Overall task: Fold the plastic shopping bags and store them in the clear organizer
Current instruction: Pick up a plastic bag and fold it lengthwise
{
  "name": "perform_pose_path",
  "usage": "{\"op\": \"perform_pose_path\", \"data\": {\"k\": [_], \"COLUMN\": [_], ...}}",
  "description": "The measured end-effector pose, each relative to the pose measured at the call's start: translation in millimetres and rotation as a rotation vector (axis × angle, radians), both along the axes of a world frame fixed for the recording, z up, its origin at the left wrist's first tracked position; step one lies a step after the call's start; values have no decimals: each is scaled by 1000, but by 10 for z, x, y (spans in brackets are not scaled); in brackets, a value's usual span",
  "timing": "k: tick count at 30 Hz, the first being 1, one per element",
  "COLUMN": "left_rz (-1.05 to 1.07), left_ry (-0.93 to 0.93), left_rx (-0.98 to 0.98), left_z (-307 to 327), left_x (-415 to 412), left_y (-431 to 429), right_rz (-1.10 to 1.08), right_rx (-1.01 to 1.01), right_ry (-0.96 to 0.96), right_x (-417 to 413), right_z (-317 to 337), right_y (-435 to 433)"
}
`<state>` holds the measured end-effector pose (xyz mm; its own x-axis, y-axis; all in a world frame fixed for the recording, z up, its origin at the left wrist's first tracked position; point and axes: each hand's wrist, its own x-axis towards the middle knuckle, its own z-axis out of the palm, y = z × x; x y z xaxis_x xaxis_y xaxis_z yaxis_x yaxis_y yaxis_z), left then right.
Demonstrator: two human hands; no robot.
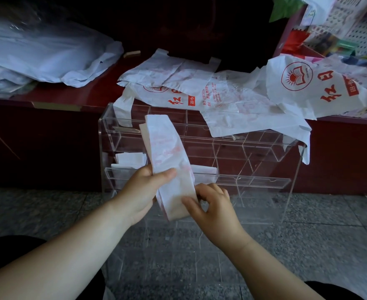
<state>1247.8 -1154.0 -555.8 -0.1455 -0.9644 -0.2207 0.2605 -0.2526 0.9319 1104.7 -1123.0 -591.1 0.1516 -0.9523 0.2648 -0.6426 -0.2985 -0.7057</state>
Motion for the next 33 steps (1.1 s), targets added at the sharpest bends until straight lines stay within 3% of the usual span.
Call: {"op": "perform_pose_path", "data": {"k": [4, 7, 10, 16, 20, 24, 28, 33], "left_rz": [-46, -115, -208, -274, -289, -298, -216, -111], "left_ry": [-16, 34, 93, 54, 52, 181, 120, 54], "left_rx": [13, 82, 111, 166, 192, 236, 255, 149], "left_z": [19, 38, 36, 16, 12, 15, -17, 16], "left_x": [78, 114, 149, 138, 125, 106, 93, 117], "left_y": [-47, -64, -60, -36, -23, -18, -48, -69], "right_rz": [-31, -18, 78, 161, 163, 211, 243, 114], "right_rx": [-239, -488, -599, -744, -748, -695, -640, -341], "right_ry": [-128, 118, 354, 324, 274, 169, 123, -102], "right_x": [-36, -103, -125, -46, -62, -82, -41, -4], "right_z": [52, 53, 11, -11, -13, -17, -44, -21], "right_y": [4, -38, -73, -77, -94, -87, -32, 6]}}
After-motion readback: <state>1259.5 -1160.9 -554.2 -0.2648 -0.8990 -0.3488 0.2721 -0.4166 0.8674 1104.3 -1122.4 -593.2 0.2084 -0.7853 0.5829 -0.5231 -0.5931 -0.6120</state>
